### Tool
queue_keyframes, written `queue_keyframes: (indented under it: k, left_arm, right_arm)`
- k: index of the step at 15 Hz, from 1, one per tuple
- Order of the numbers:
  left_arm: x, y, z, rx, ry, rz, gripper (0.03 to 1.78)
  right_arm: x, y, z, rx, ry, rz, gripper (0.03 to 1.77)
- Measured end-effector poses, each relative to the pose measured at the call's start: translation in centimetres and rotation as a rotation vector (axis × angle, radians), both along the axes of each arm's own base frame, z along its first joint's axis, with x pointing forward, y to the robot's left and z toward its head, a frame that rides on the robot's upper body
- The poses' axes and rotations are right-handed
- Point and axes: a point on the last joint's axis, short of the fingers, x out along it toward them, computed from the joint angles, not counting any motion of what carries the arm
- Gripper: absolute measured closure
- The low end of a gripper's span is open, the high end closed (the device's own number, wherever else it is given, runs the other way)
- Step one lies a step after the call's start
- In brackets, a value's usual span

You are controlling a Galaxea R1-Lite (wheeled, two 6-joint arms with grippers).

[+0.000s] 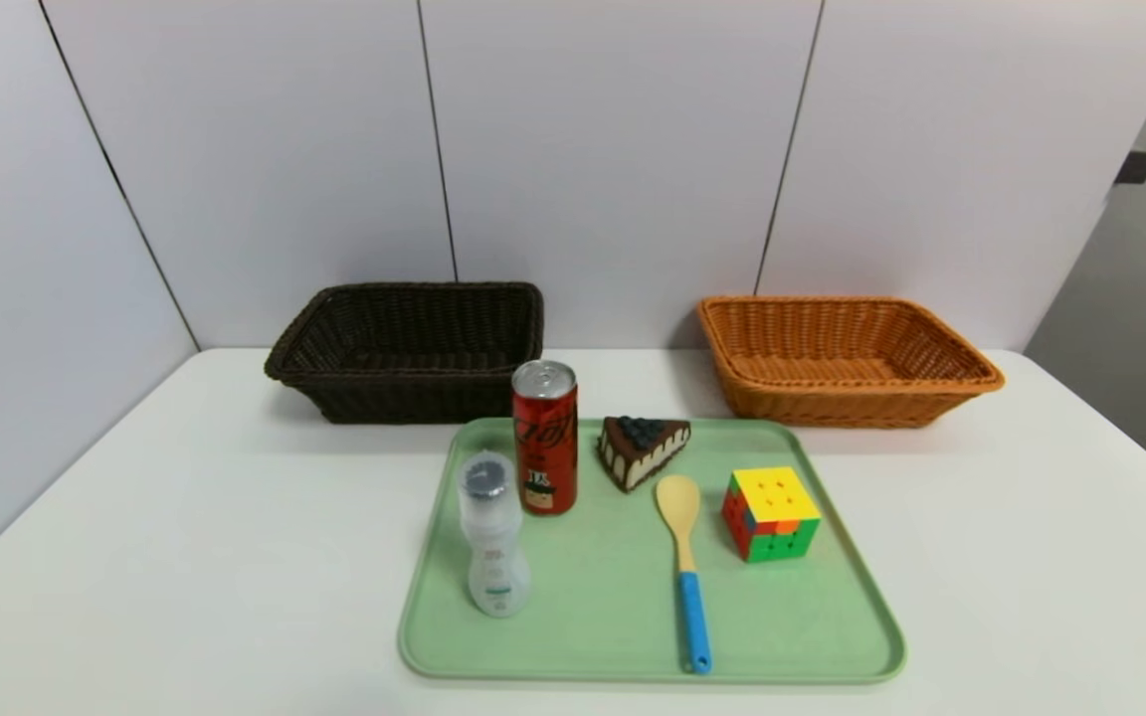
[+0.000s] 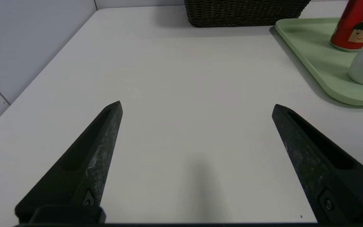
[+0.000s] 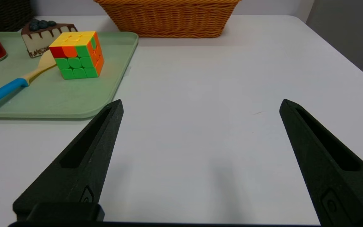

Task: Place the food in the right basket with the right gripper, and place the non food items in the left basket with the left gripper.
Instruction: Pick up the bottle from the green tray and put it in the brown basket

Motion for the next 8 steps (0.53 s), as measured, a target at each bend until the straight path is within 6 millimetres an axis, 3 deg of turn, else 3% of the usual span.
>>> queue_keyframes:
  k: [5, 8]
  left_arm:
    - [0.0, 0.0, 0.0, 0.012, 0.004, -0.003, 0.12]
    - [-1.0, 0.0, 2.9, 0.010, -0.026, -0.006, 0.12]
  right_arm:
    - [-0.1, 0.0, 0.1, -0.003, 0.006, 0.002, 0.09]
    - [-1.1, 0.1, 3.7, 0.017, -0.029, 0.034, 0.09]
